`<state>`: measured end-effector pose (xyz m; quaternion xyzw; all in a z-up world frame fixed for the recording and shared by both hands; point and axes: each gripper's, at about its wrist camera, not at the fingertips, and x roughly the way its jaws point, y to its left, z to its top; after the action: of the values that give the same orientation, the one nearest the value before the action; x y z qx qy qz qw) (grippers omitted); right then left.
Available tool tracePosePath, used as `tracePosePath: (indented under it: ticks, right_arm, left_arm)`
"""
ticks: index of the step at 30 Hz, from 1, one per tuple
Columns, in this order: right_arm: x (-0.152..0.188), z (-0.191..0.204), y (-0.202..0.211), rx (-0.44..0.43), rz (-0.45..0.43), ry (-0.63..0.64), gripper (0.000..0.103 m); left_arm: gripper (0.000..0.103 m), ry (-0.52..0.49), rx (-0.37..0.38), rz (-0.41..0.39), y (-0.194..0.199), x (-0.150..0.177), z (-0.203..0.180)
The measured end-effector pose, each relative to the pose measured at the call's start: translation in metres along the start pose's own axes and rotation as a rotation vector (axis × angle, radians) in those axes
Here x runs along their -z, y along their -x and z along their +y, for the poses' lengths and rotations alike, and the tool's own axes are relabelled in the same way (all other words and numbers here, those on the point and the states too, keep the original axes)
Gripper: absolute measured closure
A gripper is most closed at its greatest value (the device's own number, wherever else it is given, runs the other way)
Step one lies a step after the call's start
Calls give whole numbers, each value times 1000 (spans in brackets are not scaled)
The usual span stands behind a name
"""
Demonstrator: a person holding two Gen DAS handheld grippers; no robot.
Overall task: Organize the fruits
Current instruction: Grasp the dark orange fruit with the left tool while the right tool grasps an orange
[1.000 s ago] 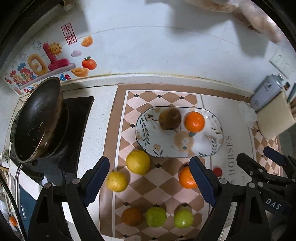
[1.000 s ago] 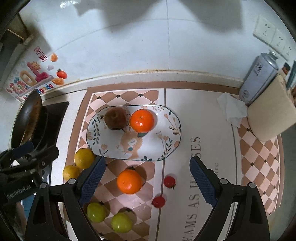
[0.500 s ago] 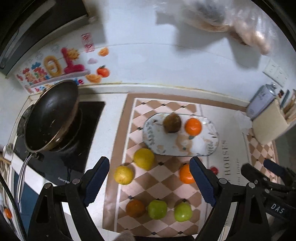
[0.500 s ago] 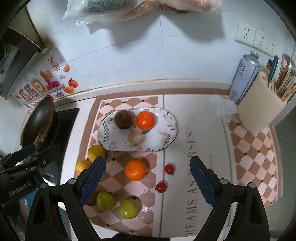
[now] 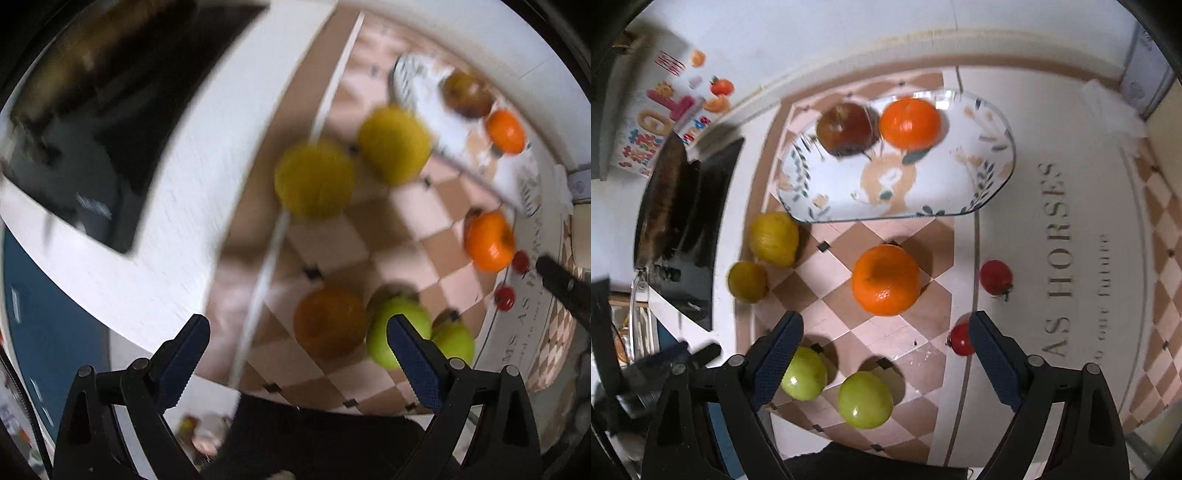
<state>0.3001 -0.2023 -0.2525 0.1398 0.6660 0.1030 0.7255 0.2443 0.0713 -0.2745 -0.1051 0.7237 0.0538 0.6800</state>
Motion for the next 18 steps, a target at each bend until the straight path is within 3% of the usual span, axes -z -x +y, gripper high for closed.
tracePosePath:
  ticks: [2, 4, 8, 9, 13, 15, 18]
  right_arm:
    - [-5, -2, -15, 1, 29, 2, 14]
    - [-9, -2, -29, 0, 56, 9, 16]
    - [-17, 1, -52, 17, 92, 25, 18]
    - [-19, 2, -56, 19, 100, 27, 21]
    - [-24, 6, -76, 18, 120, 39, 28]
    - [-26, 11, -84, 4, 121, 59, 38]
    - [-18, 24, -84, 38, 147, 129, 39]
  left_arm:
    - [5, 18, 36, 44, -18, 3, -1]
    - [13, 20, 55, 67, -33, 5, -4]
    - [46, 21, 102, 62, -44, 7, -7]
    - [49, 24, 101, 62, -45, 9, -8]
    - [49, 13, 48, 26, -42, 13, -10]
    - [49, 29, 37, 16, -40, 12, -4]
    - [49, 49, 45, 9, -38, 10, 3]
